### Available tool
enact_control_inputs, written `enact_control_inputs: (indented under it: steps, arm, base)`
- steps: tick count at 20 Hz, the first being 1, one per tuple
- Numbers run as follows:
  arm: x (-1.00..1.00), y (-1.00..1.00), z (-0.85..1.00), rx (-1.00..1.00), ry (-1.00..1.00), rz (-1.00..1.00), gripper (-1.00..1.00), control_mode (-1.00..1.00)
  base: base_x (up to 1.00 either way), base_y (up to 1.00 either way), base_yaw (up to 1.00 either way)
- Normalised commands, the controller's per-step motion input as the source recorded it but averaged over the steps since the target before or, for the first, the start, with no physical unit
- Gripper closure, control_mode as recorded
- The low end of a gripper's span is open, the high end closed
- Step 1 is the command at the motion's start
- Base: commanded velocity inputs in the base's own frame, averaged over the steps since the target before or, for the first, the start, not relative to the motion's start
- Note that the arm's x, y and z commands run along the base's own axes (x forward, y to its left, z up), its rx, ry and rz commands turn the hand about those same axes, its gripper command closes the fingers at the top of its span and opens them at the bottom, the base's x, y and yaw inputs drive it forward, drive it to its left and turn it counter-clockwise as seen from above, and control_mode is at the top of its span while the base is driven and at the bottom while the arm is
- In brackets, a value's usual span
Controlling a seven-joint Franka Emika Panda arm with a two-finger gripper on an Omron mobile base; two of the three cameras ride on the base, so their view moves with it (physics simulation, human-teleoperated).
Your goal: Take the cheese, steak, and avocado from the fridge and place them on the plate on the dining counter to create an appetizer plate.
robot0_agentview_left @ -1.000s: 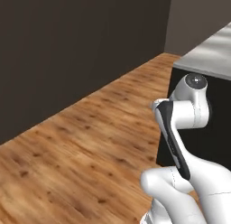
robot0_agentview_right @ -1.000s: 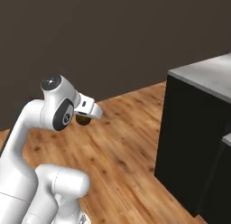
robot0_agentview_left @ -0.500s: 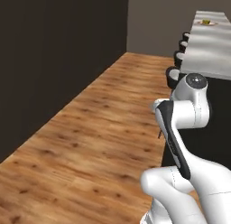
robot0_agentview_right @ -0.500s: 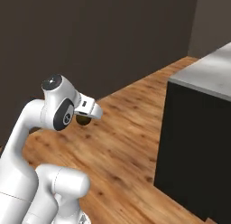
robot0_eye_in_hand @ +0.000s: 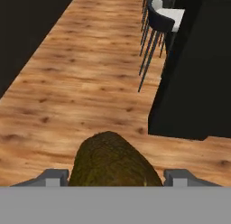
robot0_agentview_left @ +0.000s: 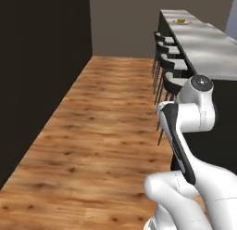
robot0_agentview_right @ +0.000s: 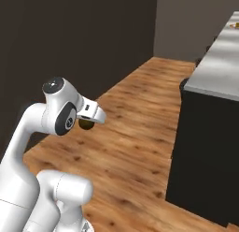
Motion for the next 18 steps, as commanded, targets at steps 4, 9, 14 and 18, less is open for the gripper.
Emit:
enact_control_inputs:
  steps: [4,9,14,18]
  arm:
    - [0.00,0.00,0.00,0.00,0.00,0.00,1.00,1.00]
    - [0.00,0.00,0.00,0.00,0.00,0.00,1.00,1.00]
    - [0.00,0.00,0.00,0.00,0.00,0.00,1.00,1.00]
    - [0.00,0.00,0.00,0.00,0.00,0.00,1.00,1.00]
  base:
    - [0.99,0.93,-0.46]
    - [1.00,0.82,-0.45]
    - [1.00,0.76,-0.44]
    - [1.00,0.75,-0.43]
